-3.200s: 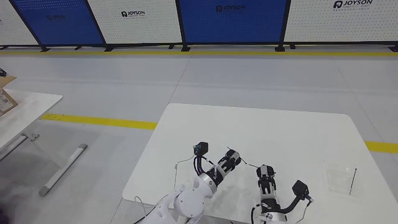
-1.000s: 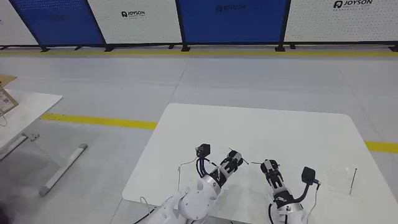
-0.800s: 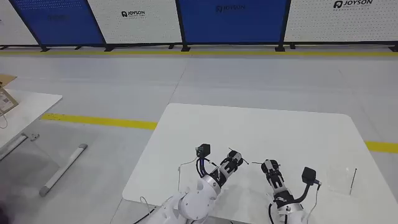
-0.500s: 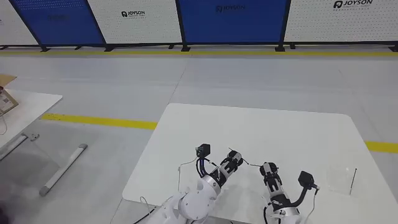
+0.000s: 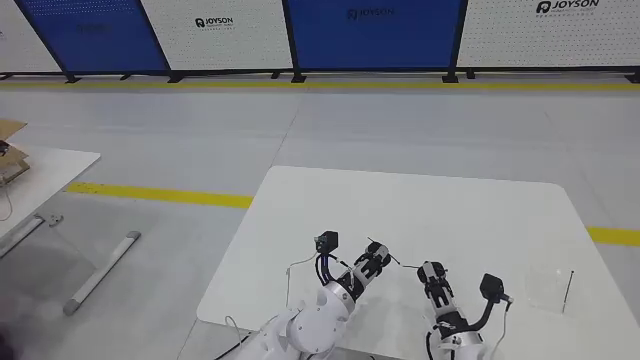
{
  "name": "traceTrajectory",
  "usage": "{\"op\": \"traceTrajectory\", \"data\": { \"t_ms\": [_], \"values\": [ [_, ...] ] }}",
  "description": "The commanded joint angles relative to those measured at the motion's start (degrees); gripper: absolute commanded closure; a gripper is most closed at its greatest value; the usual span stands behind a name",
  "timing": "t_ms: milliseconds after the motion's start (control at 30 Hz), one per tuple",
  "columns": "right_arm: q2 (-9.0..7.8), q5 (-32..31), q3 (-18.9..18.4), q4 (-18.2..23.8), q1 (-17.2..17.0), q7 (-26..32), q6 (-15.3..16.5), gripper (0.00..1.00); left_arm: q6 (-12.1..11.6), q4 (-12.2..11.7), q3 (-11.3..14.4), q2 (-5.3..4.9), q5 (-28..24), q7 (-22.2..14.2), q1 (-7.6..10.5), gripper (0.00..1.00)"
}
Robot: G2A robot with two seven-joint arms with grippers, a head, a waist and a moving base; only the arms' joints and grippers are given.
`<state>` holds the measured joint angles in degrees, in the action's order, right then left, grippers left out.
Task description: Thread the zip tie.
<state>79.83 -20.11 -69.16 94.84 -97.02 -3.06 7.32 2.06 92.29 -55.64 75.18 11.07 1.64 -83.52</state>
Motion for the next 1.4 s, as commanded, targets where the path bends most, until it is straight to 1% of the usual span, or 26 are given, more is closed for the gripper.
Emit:
{"op": "traceTrajectory", "data": {
  "t_ms": [0,167,433,700,1100,1367],
  "values": [
    [-0.01,-0.1,0.09,0.12,0.06,0.08,-0.06,1.0,0.0,0.0,0.0,0.0,0.0,0.0,0.0,1.0],
    [0.02,0.03,0.35,0.26,0.31,-0.04,-0.42,1.0,0.0,0.0,0.0,0.0,0.0,0.0,0.0,1.0],
    [0.17,-0.74,1.23,-0.67,1.3,-0.62,-2.07,1.0,0.0,0.0,0.0,0.0,0.0,0.0,0.0,1.0],
    [0.17,-0.89,1.46,-0.59,1.4,-0.73,-2.06,1.0,0.0,0.0,0.0,0.0,0.0,0.0,0.0,1.0],
    [0.03,-0.72,1.07,0.12,0.63,-1.1,-1.57,1.0,0.0,0.0,0.0,0.0,0.0,0.0,0.0,1.0],
    [0.06,-1.09,1.46,-0.23,1.21,-0.65,-2.64,1.0,0.0,0.0,0.0,0.0,0.0,0.0,0.0,1.0]
  ]
}}
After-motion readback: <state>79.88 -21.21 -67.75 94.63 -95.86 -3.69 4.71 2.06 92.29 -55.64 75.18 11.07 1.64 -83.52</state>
